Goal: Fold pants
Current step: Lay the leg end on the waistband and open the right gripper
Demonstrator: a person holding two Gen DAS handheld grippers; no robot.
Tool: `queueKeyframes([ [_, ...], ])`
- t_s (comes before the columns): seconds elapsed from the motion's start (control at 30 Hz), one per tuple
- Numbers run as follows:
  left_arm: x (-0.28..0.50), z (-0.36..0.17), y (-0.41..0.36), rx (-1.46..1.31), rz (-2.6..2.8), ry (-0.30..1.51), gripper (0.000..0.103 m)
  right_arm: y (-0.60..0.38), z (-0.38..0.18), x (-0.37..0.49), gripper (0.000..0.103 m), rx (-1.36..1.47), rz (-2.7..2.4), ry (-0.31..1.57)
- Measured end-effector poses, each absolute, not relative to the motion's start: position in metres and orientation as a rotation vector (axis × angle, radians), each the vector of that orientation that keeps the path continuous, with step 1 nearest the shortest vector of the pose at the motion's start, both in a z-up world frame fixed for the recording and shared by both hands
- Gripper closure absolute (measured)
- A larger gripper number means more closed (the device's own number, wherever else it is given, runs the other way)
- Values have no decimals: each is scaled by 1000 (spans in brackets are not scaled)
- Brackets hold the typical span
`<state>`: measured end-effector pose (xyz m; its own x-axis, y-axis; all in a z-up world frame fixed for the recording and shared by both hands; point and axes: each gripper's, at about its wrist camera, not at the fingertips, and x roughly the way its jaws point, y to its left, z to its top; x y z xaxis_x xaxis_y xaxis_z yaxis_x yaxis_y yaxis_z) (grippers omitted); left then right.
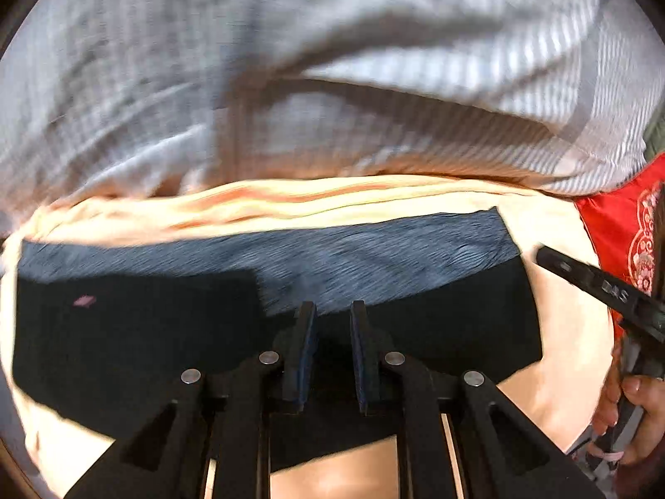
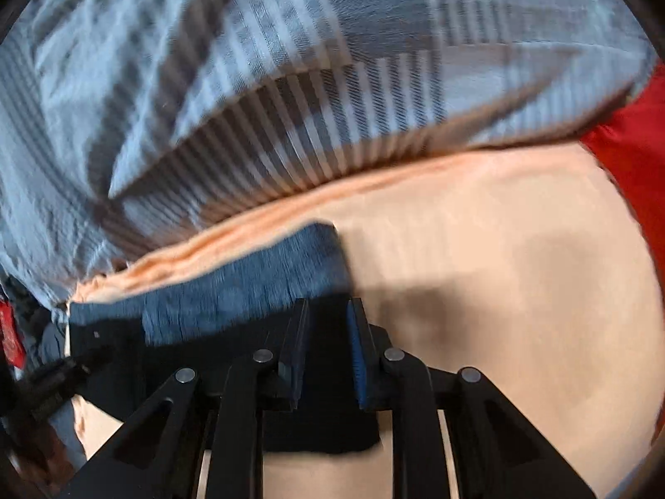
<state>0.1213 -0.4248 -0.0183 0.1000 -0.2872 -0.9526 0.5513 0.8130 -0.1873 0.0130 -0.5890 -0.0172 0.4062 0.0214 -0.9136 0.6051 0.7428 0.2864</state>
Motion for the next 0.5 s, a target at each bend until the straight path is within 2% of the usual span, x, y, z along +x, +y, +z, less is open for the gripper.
queueKeyframes([
  [0.1, 120, -46, -438, 297, -594, 1359, 86, -583, -33, 41, 82, 632, -344, 1140],
  [0.23, 112, -78, -416, 307, -544, 1415, 86, -560, -60, 57, 82, 637, -263, 1210],
  [0.33, 100, -75, -406, 368, -550, 1370, 86, -538, -53, 55, 82, 567, -243, 1197],
  [0.5, 104, -77, -393, 310, -536, 1392, 86, -532, -27, 17, 81, 566, -273, 1188],
])
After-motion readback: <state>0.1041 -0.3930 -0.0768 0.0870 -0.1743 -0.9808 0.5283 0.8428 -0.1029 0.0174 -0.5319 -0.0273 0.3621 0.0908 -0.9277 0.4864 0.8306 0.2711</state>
